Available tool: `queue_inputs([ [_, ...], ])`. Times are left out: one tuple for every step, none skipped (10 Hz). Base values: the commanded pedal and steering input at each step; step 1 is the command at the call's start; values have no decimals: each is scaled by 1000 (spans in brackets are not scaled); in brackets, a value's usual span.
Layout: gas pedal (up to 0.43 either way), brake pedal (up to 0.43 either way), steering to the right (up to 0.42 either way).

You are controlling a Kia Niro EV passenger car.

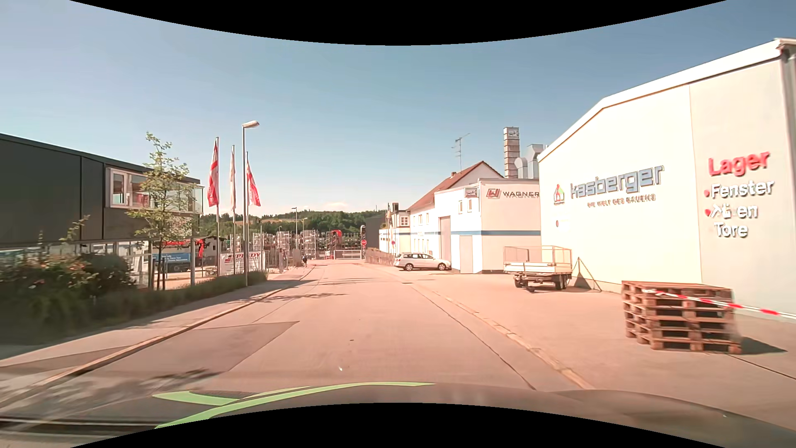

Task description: Follow the waypoints while adhering to traffic rules and regulations

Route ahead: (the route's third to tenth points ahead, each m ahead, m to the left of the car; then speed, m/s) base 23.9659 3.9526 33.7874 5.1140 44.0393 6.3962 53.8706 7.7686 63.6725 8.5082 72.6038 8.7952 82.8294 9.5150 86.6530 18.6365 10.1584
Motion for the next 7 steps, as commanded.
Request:
queue_inputs([
  [0,0,-22],
  [0,0,-25],
  [0,0,-28],
  [0,0,-28],
  [0,0,-28],
  [0,0,-28],
  [0,0,-28],
])
